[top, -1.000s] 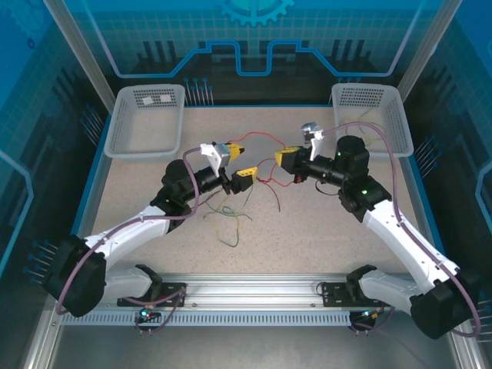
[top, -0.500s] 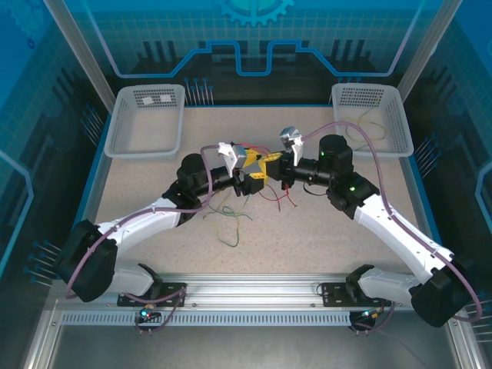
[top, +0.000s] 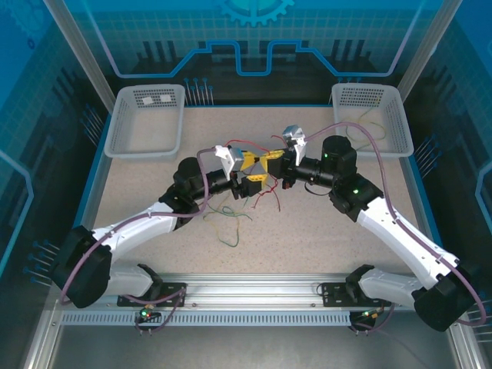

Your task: Untangle the cables

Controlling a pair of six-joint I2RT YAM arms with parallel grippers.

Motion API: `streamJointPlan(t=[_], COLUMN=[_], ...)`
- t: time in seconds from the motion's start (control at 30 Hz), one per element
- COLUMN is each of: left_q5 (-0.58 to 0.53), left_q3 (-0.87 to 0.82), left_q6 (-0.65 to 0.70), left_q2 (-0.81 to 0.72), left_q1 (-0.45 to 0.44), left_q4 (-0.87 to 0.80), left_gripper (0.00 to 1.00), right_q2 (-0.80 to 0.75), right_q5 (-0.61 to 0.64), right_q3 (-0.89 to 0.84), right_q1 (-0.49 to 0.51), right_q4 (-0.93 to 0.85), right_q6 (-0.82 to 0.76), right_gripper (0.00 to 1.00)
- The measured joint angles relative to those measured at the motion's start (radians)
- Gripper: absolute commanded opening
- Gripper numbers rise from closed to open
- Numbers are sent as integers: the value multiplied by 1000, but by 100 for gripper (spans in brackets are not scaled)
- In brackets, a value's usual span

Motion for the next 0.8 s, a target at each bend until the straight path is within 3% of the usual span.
streamJointPlan(t=[0.17, 0.37, 0.8], left_q5=[1, 31, 64], left_q3=[0, 0, -9], left_q6=[-4, -22, -54], left_q2=[-4, -1, 37], left_q1=[0, 0, 0], left_q4=[4, 55, 131], left_gripper=[76, 74, 78], right_q2=[0, 0, 3], right_q5=[3, 15, 65], right_q3=[0, 0, 0], right_q1=[0, 0, 14], right_q4=[2, 7, 39], right_q6=[5, 12, 59], right_gripper=[0, 0, 0])
